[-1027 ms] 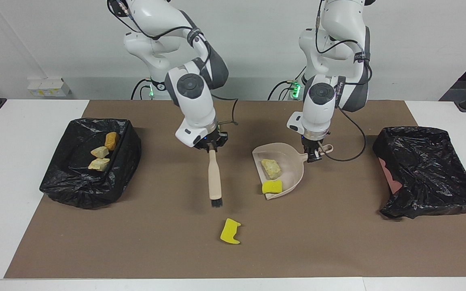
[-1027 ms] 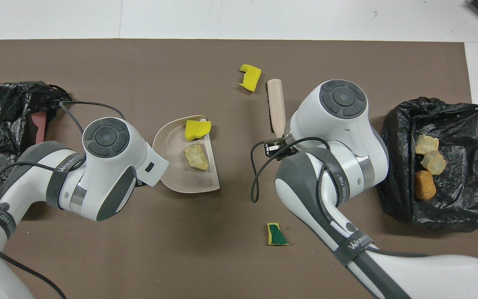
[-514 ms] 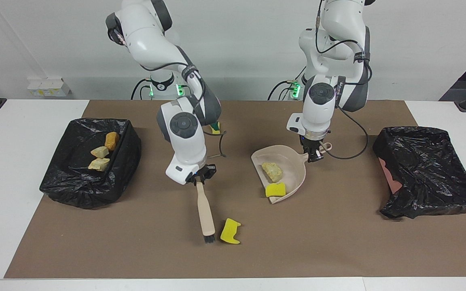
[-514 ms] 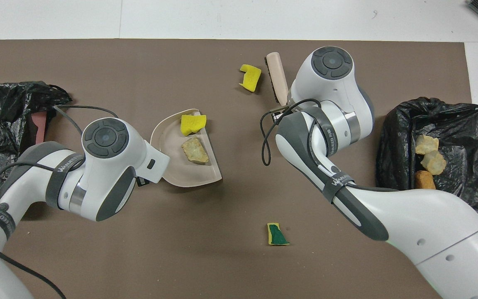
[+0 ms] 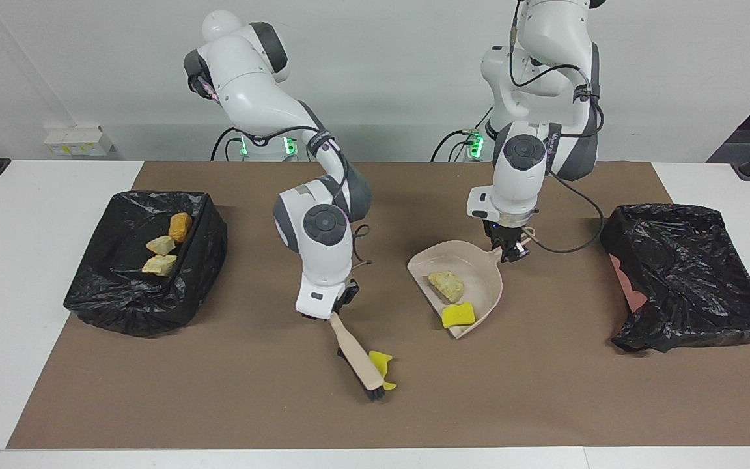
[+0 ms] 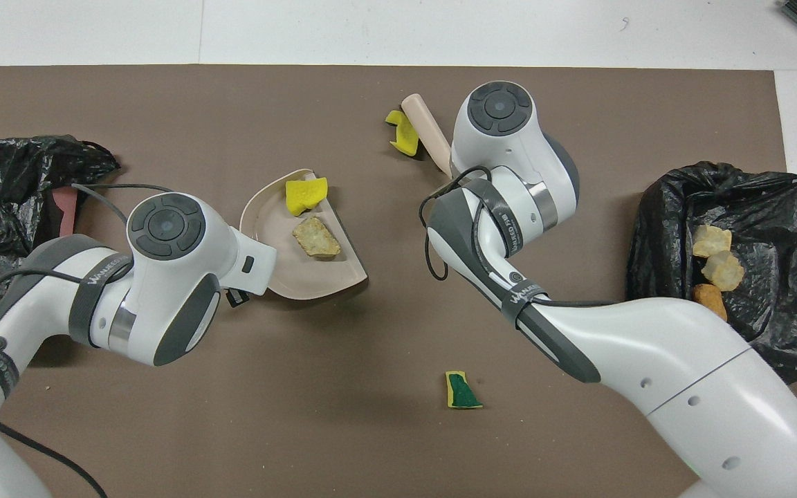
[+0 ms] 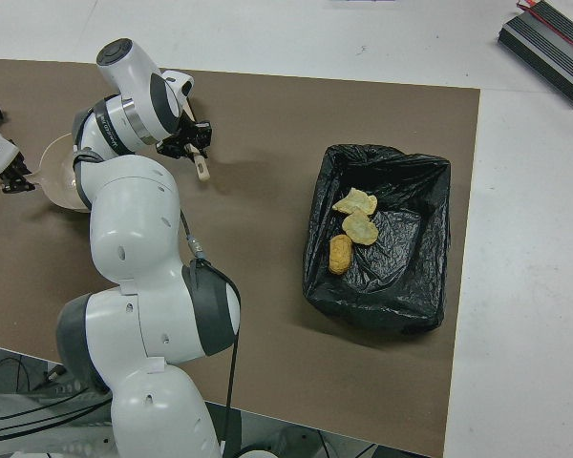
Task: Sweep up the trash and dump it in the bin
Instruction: 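Sweep the yellow sponge pieces with the right gripper's brush into the dustpan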
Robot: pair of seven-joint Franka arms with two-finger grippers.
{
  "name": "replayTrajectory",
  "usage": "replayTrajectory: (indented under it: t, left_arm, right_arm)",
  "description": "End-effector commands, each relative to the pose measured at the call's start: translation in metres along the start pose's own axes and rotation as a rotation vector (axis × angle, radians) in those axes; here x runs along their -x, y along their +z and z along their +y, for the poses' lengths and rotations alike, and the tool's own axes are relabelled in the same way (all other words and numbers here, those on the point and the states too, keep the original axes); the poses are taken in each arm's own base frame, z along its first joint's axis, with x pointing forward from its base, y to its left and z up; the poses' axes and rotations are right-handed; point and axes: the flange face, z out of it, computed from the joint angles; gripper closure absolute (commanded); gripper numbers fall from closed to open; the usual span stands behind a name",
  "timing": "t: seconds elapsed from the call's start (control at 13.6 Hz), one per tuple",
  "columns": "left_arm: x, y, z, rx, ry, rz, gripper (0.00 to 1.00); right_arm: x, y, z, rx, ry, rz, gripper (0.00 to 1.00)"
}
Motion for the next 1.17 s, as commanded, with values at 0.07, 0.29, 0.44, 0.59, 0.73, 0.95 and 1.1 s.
replayTrajectory:
  t: [0.07, 0.29, 0.44, 0.59, 0.73, 0.95, 1.1]
  left_arm:
    - [0.005, -0.003, 0.005, -0.01, -0.026, 0.017, 1.0]
    - [0.004, -0.004, 0.006, -0.012, -0.025, 0.019, 1.0]
    - [0.004, -0.004, 0.006, -0.013, -0.022, 0.019, 1.0]
    - [0.004, -0.004, 0.006, -0.011, -0.022, 0.018, 1.0]
    - [0.005, -0.004, 0.006, -0.011, -0.013, 0.017, 1.0]
    - [0.004, -0.004, 0.005, -0.016, 0.08, 0.021, 1.0]
    - [0.006, -0.004, 0.004, -0.017, 0.167, 0.021, 1.0]
  right_arm:
    - [0.012, -0.006, -0.062, -0.042, -0.109, -0.073, 1.0]
    - [0.036, -0.022, -0.104, -0.138, -0.11, -0.102, 1.0]
    - [0.055, -0.026, -0.138, -0.251, -0.053, -0.165, 1.0]
    - [0.068, -0.047, -0.159, -0.261, -0.008, -0.181, 1.0]
    - [0.082, -0.064, -0.156, -0.244, -0.004, -0.224, 1.0]
    - [0.097, -0.089, -0.137, -0.212, 0.124, -0.27, 1.0]
    - [0.106, -0.101, -0.137, -0.184, 0.217, -0.302, 1.0]
